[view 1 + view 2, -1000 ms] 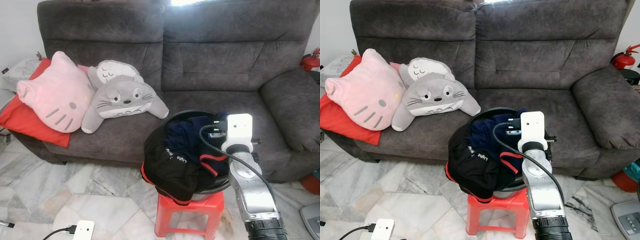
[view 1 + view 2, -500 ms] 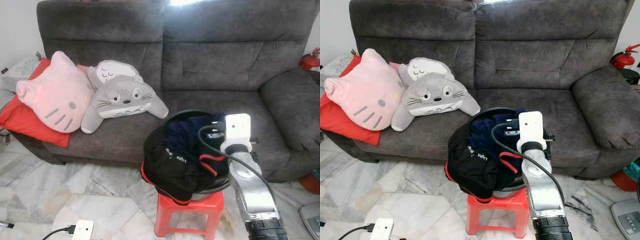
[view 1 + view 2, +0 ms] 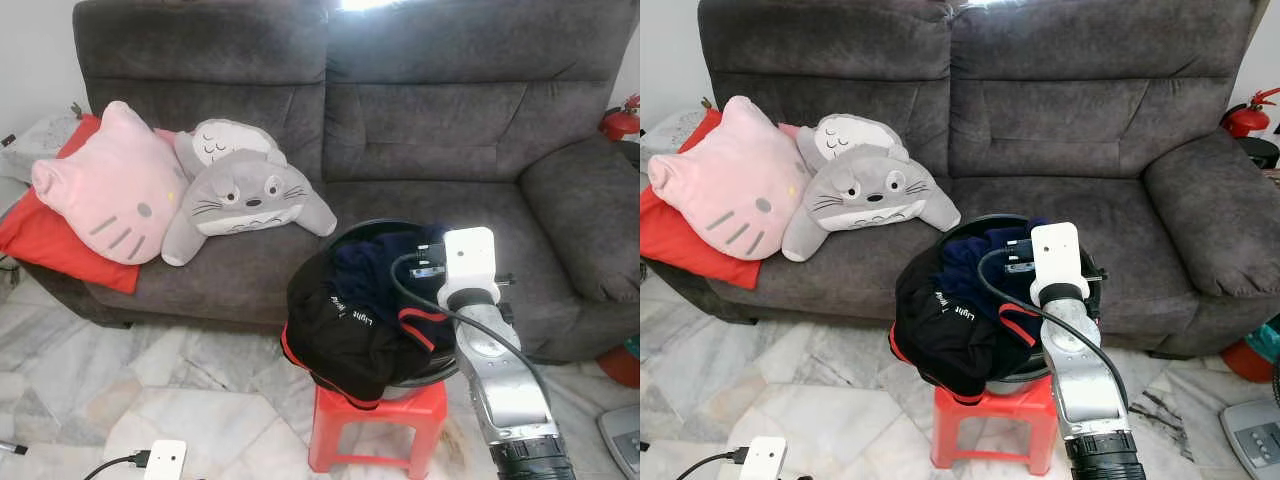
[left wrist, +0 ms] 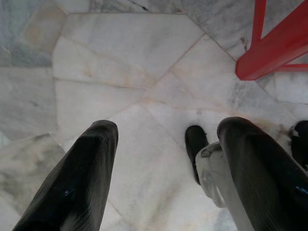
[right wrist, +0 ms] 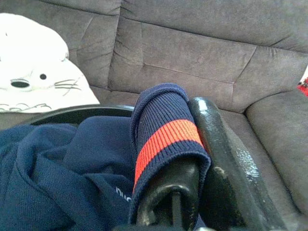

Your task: Hang hanger

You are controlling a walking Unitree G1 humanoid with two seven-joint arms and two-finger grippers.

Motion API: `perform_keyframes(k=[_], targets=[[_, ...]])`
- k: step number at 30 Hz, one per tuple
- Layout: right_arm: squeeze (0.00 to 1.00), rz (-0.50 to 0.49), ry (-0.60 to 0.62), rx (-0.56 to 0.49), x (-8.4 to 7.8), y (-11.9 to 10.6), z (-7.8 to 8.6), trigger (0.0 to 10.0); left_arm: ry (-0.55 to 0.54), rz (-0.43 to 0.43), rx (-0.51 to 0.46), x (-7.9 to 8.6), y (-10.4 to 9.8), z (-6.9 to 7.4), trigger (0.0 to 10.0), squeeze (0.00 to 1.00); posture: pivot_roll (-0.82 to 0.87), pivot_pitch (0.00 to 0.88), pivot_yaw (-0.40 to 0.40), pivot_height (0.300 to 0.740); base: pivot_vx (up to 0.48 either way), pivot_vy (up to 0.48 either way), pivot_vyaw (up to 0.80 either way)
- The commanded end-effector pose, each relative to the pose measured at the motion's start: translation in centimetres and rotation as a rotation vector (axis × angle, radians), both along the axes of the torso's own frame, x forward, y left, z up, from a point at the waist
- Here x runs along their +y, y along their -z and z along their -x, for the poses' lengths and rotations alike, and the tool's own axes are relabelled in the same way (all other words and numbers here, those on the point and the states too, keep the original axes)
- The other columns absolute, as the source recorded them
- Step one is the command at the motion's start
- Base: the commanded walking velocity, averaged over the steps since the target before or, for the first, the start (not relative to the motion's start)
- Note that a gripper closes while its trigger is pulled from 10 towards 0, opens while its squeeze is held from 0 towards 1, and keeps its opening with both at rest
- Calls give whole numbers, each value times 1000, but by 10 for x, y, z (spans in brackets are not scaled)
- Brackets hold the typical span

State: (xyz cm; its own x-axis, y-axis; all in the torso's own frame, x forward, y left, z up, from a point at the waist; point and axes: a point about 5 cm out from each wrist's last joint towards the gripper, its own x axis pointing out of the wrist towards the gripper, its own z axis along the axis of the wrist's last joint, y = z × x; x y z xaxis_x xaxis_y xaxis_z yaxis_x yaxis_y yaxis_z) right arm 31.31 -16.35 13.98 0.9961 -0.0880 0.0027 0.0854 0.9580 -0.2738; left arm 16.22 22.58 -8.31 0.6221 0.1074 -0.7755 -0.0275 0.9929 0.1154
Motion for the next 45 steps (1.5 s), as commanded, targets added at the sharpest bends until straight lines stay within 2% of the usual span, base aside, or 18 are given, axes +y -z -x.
perform_keyframes(k=[1,29,45], targets=[[0,6,-12,-15,3,-2,0,10000,-20,1,3,2,1,3,10000,0,-85,0,24,740,-274,0,0],[0,49,-38,-47,13,-4,1,10000,-7,-1,11,2,2,7,10000,0,-96,0,37,740,-289,0,0],[0,72,-48,-64,14,-8,-3,10000,-22,1,3,1,1,4,10000,0,-93,0,35,740,-294,0,0]])
